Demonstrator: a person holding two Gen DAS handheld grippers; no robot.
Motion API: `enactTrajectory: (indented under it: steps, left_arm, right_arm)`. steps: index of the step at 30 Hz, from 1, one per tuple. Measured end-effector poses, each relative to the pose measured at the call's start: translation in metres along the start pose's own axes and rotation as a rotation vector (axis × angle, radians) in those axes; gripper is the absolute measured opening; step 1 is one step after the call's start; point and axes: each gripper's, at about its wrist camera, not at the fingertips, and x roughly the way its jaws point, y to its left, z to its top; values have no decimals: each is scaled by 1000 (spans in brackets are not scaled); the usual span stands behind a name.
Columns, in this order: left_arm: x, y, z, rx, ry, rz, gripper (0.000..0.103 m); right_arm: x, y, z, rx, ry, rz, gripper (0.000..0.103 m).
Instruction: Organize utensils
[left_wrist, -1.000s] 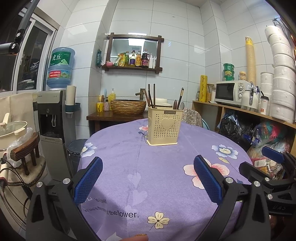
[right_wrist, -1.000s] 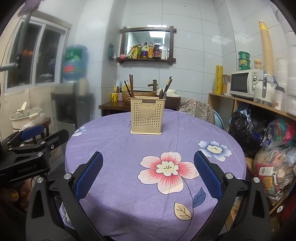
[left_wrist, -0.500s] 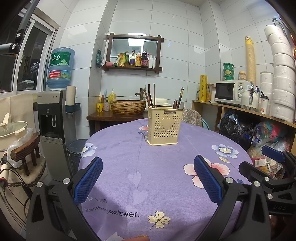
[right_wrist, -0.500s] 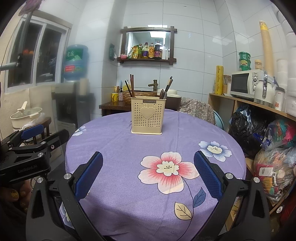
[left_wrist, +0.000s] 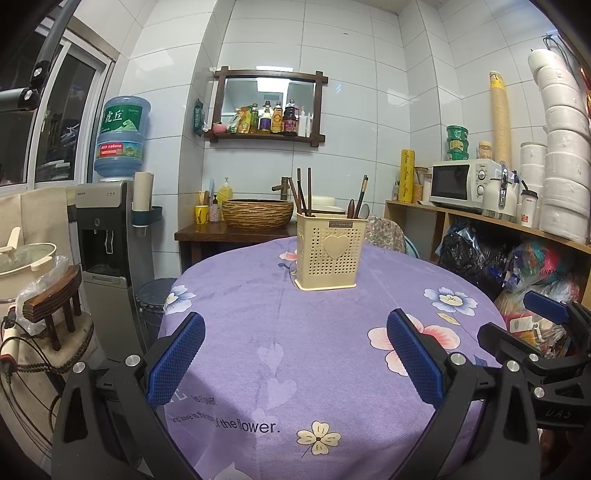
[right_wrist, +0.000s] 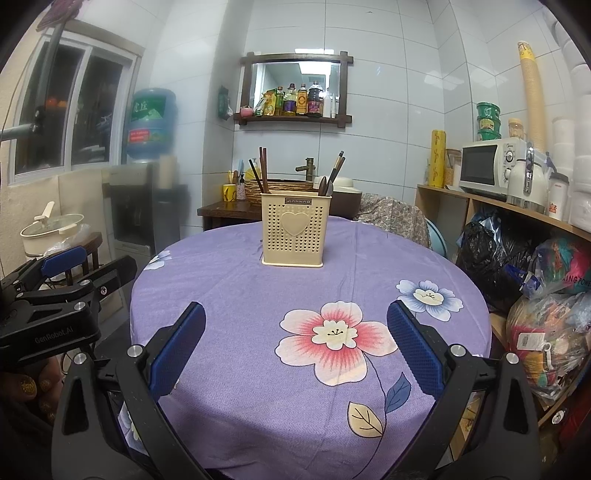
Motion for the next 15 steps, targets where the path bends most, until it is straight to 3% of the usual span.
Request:
enactTrajectory:
  steps: [15]
  left_arm:
    - [2, 2, 1, 2, 8, -2, 98]
  right_arm:
    - [2, -2, -3, 4, 5, 0, 97]
